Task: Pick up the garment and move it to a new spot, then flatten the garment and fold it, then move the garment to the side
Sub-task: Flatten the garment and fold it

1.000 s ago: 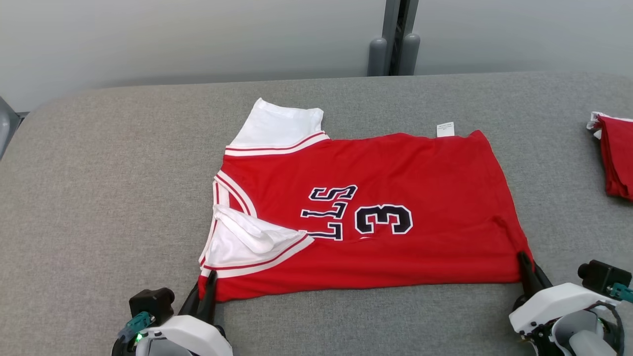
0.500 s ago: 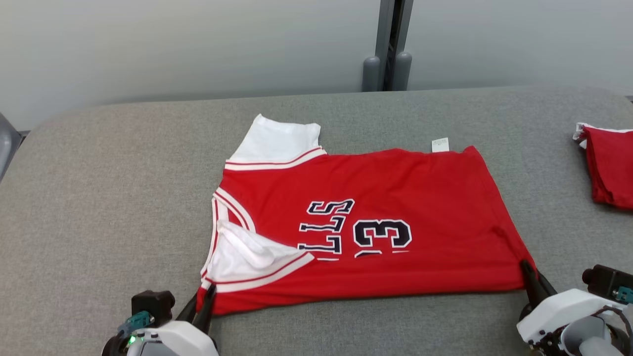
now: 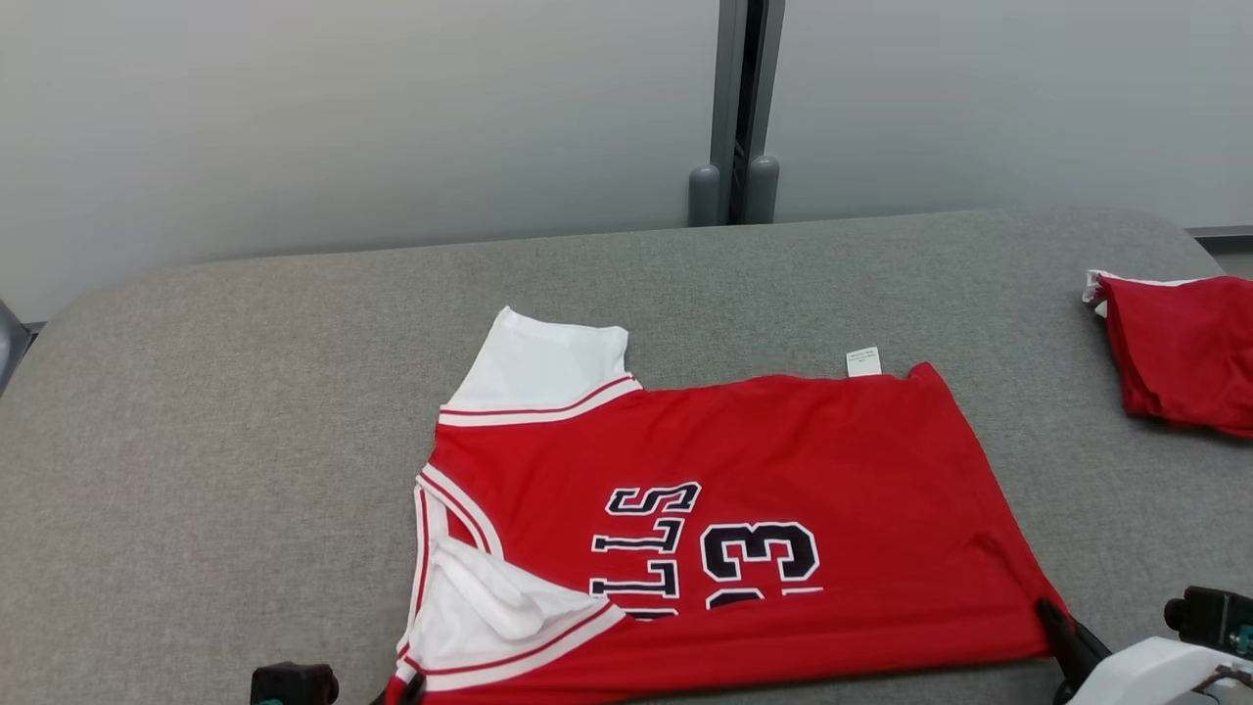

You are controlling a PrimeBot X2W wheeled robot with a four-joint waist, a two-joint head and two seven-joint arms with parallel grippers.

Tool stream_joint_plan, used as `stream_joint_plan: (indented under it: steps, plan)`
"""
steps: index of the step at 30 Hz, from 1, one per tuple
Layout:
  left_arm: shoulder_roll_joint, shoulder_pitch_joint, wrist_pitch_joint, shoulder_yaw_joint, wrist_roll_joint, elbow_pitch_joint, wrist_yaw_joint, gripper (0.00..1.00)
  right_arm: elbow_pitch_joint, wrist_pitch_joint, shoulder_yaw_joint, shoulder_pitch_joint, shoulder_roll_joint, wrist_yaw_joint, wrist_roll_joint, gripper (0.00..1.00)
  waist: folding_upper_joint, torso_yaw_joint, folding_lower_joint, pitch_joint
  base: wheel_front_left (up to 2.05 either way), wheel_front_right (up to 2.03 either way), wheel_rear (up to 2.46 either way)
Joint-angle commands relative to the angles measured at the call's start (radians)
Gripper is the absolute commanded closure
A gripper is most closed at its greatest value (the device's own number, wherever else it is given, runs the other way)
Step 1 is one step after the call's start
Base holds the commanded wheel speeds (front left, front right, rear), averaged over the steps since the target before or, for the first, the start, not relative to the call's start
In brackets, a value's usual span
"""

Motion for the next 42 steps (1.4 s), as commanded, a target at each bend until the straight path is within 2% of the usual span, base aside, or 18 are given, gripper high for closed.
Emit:
stream_joint_plan:
  steps: [1, 5, 6, 7, 8, 9, 10, 16, 23, 26, 34, 42]
  plan:
    - [0.018, 0.024, 0.013, 0.005, -0.009, -0.023, 0.012, 1.0, -0.013, 0.008, -0.004, 0.018, -0.016, -0.001, 0.006, 1.0, -0.0001, -0.002, 0.0, -0.002, 0.0, 0.0, 0.0]
    - [0.03, 0.081, 0.066, -0.001, -0.016, -0.117, 0.041, 1.0, -0.065, 0.036, -0.017, 0.053, -0.024, -0.001, 0.02, 1.0, -0.0001, -0.005, 0.0, -0.002, 0.0, 0.0, 0.0]
    - [0.032, 0.093, 0.076, -0.003, -0.016, -0.134, 0.049, 1.0, -0.076, 0.038, -0.026, 0.061, -0.026, -0.001, 0.024, 0.89, -0.0001, -0.006, 0.0, -0.001, 0.0, 0.0, 0.0]
    - [0.033, 0.103, 0.087, -0.005, -0.017, -0.149, 0.055, 1.0, -0.083, 0.036, -0.036, 0.067, -0.027, -0.001, 0.026, 0.31, -0.0001, -0.006, 0.0, 0.0, 0.0, 0.0, 0.0]
    - [0.034, 0.111, 0.097, -0.008, -0.017, -0.162, 0.062, 0.77, -0.09, 0.039, -0.044, 0.073, -0.025, -0.001, 0.027, 0.0, -0.0001, -0.006, 0.0, 0.001, 0.0, 0.0, 0.0]
    - [0.037, 0.117, 0.109, -0.012, -0.015, -0.172, 0.069, 0.5, -0.098, 0.039, -0.052, 0.076, -0.025, -0.001, 0.023, 0.0, -0.0001, -0.005, 0.0, 0.002, 0.0, 0.0, 0.0]
    - [0.038, 0.122, 0.12, -0.015, -0.014, -0.181, 0.074, 0.01, -0.105, 0.037, -0.059, 0.078, -0.024, -0.001, 0.016, 0.0, -0.0001, -0.005, 0.0, 0.003, 0.0, 0.0, 0.0]
    - [0.049, 0.128, 0.154, -0.008, -0.013, -0.233, 0.11, 0.0, -0.124, 0.01, -0.11, 0.069, -0.026, -0.001, -0.042, 0.0, -0.0001, 0.0, 0.0, 0.012, 0.0, 0.0, 0.0]
    - [0.029, 0.067, 0.039, 0.057, -0.002, -0.287, 0.155, 0.0, -0.205, -0.077, -0.149, 0.028, -0.029, -0.001, -0.157, 0.0, -0.0001, 0.003, 0.0, 0.033, 0.0, 0.0, 0.0]
    - [0.007, 0.026, -0.032, 0.077, 0.0, -0.291, 0.154, 0.0, -0.246, -0.106, -0.154, 0.006, -0.032, -0.001, -0.233, 0.0, -0.0001, -0.001, 0.0, 0.049, 0.0, 0.0, 0.0]
    - [-0.063, -0.112, -0.209, 0.094, -0.006, -0.238, 0.109, 0.0, -0.357, -0.146, -0.174, -0.055, -0.012, -0.001, -0.444, 0.0, -0.0001, -0.023, 0.0, 0.125, 0.0, 0.0, 0.0]
    - [-0.086, -0.249, -0.243, 0.088, 0.018, -0.112, 0.108, 0.0, -0.421, -0.154, -0.192, -0.083, 0.027, -0.001, -0.508, 0.0, -0.0001, -0.064, 0.0, 0.205, 0.0, 0.0, 0.0]
